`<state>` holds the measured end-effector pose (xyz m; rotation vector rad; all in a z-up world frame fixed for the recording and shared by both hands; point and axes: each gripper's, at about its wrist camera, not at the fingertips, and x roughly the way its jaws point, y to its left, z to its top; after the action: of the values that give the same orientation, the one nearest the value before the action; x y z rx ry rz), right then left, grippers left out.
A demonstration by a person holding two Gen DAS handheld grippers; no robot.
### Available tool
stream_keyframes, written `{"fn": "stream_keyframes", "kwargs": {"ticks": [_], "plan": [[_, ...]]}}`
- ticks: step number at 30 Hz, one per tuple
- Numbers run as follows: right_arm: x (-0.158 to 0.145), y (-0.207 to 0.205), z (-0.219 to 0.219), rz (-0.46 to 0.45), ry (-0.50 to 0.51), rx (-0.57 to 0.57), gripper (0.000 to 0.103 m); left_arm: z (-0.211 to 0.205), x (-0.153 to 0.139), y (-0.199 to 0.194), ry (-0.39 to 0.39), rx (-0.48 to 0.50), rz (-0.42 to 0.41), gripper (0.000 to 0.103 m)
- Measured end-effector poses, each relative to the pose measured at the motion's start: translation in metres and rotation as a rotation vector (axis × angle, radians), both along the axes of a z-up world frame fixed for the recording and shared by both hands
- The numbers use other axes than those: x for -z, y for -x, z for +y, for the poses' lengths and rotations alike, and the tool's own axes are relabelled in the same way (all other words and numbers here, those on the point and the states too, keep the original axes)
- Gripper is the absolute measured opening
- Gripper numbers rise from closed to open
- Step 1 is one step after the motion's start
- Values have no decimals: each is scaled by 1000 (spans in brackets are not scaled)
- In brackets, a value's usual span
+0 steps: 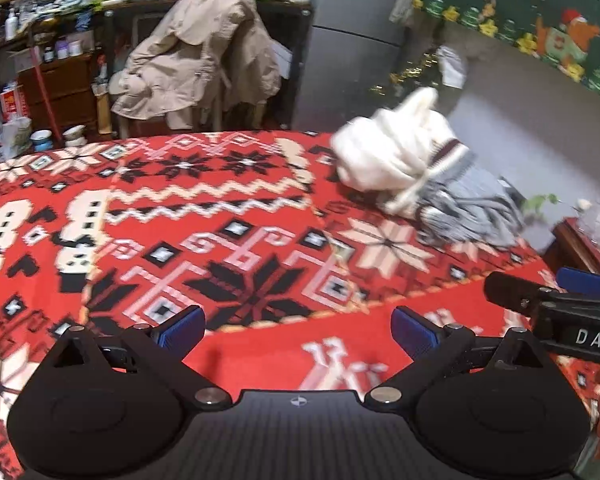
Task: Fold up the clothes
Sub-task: 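Move both tools toward the cream sweater on the bed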
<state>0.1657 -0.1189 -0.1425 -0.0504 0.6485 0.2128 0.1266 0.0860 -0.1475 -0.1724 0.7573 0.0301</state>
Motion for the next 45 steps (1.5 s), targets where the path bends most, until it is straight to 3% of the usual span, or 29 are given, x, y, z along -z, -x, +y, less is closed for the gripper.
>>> {"fn": "stream_keyframes", "kwargs": {"ticks": [5,7,11,15,23,25,31,38,45], "plan": [[11,-33,12,-43,15,-33,100,19,2,-9,19,-41,-29,100],[15,-47,18,-35,29,-45,86,26,6,-14,27,-71,-25,100],[26,-77,25,0,11,-62,70,39,10,-23,44,-106,-21,100],[41,-102,30,46,31,-38,41,49,12,-28,64,-127,-29,100],[65,-135,29,86,23,33,41,56,19,-31,104,-129,-19,100],[64,-137,29,65,19,32,15,56,18,-29,104,-126,-21,100],[47,-119,42,0,-7,-55,11,61,13,-17,106,-140,-37,100],[29,-77,63,35,-71,-192,10,79,0,21,108,-161,-44,100],[16,-4,84,82,-129,-296,10,94,-11,82,111,-183,-34,100]]}}
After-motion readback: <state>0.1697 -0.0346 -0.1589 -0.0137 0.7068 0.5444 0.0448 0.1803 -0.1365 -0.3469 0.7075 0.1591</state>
